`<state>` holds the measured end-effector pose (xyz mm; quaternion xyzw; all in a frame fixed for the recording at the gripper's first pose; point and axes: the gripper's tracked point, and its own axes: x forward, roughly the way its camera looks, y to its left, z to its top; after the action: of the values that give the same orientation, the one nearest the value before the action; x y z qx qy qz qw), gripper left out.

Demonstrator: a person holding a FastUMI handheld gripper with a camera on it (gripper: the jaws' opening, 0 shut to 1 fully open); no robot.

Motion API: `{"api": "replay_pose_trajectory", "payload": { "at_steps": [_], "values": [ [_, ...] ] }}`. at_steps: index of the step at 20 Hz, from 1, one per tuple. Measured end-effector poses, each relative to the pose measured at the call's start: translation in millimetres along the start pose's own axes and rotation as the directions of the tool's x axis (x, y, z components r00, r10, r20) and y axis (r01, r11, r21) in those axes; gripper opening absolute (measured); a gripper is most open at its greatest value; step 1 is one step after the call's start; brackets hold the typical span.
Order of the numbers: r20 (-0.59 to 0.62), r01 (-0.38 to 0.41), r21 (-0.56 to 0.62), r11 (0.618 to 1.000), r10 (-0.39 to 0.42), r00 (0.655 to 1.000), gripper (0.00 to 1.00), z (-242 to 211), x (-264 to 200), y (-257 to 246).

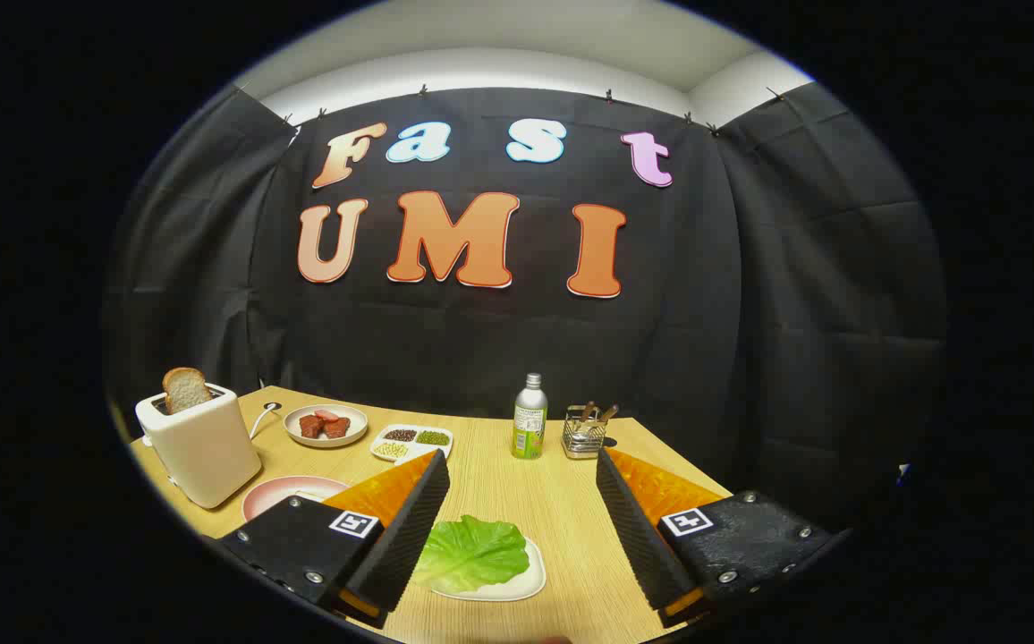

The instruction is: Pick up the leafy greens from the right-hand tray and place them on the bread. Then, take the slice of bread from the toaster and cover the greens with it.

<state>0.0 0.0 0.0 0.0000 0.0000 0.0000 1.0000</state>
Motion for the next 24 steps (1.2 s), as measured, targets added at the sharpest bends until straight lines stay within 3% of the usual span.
{"api": "replay_pose_trajectory", "payload": {
  "at_steps": [13,24],
  "values": [
    [-0.059,-0.009,-0.006,1.000,0.009,0.998,0.99,-20.7,8.1,0.9],
    [-0.221,-0.072,-0.007,0.997,0.069,0.973,0.99,-84.0,42.6,35.3]
  ]
}}
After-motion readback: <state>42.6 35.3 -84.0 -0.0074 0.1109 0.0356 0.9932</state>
